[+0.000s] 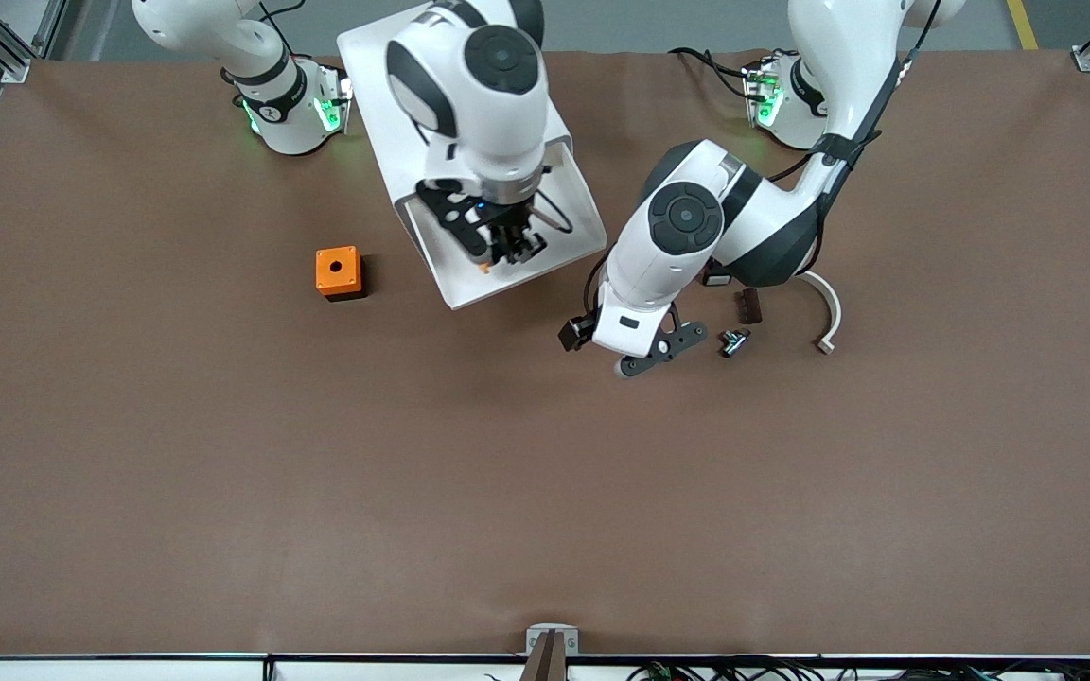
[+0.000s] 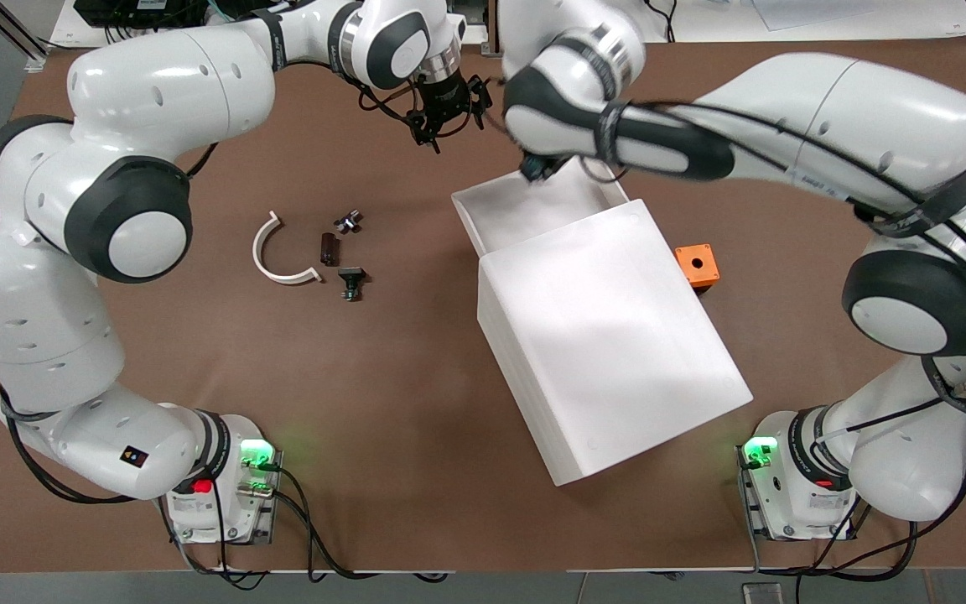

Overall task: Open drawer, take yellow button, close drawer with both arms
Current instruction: 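Lift the button with the right gripper while the left gripper pushes drawer shut, then carry the yellow button away and lower it onto the table with the right gripper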

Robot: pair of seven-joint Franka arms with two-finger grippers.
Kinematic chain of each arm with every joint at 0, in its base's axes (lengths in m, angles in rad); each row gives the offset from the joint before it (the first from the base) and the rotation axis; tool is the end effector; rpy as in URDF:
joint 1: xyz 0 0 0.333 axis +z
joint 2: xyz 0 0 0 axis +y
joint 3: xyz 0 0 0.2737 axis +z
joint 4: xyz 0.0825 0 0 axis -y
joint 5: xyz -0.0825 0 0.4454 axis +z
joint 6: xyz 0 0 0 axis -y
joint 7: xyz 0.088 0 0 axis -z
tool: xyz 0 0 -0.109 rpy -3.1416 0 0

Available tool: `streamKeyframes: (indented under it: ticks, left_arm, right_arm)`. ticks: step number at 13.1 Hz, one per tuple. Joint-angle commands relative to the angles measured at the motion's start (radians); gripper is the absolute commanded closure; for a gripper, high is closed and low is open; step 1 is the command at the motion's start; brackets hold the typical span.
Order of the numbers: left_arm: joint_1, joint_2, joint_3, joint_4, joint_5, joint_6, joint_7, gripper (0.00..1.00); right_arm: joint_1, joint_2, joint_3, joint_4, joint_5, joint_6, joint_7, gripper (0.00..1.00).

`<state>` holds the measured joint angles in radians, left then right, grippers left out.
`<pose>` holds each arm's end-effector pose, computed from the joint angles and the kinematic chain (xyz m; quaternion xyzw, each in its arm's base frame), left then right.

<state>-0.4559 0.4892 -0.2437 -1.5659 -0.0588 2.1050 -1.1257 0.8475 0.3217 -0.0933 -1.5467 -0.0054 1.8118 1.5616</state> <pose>0.5659 -0.4577 0.3065 0.9669 0.2395 -0.0457 0.0750 0.5042 0.4804 0.4019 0.9202 -0.3901 0.0049 0.0323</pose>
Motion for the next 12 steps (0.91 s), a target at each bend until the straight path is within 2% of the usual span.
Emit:
streamKeyframes:
  ticks: [1, 8, 10, 12]
  left_arm:
    - [-0.016, -0.032, -0.003, -0.049, 0.022, 0.016, -0.005, 0.00]
    - [-0.050, -0.024, -0.081, -0.063, 0.022, 0.016, -0.066, 0.00]
    - [-0.076, -0.023, -0.082, -0.063, 0.017, 0.015, -0.104, 0.00]
    - [-0.101, -0.023, -0.085, -0.060, -0.002, 0.015, -0.150, 0.00]
  right_arm:
    - [-0.143, -0.021, 0.010, 0.053, 0.030, -0.060, -0.252, 1.00]
    - [-0.520, -0.018, 0.009, 0.043, 0.027, -0.065, -0.967, 0.99]
    - [-0.605, 0.005, 0.009, 0.027, 0.025, -0.031, -1.139, 0.99]
    - [-0.686, 0.025, 0.010, -0.034, 0.027, 0.065, -1.277, 0.99]
